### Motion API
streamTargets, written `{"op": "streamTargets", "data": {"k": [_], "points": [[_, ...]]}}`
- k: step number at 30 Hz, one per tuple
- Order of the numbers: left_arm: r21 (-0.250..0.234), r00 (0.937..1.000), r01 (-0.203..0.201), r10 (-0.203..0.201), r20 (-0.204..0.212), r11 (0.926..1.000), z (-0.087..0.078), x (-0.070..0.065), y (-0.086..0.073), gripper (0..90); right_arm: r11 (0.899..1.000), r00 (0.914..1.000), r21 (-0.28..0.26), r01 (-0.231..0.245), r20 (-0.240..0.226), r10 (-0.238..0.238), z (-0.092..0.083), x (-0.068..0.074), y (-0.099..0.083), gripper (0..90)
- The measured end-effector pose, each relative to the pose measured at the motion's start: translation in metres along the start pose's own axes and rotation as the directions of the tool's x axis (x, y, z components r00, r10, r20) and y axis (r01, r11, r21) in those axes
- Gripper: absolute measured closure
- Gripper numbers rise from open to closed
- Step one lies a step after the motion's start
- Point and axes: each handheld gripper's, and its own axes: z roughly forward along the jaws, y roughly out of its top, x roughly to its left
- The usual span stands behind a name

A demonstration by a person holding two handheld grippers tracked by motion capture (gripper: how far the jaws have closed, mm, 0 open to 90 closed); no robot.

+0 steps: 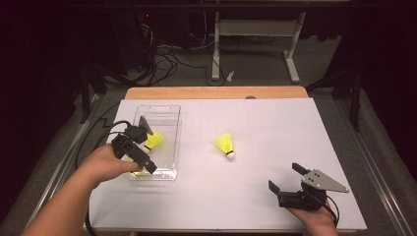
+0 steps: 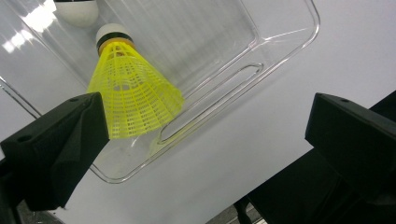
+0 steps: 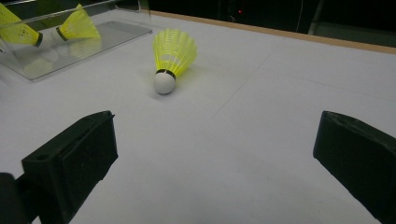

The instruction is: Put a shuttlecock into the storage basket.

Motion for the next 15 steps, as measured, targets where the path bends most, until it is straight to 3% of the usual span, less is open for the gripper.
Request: {"op": "streamTargets", "data": {"k": [15], "points": [[0.006, 0.9998, -0.013, 0.013, 0.015, 0.9999, 0.000, -0.011, 0.005, 0.7, 1.000, 1.0000, 0.002, -0.002, -0.003, 0.002, 0.006, 0.006, 0.003, 0.3]]}}
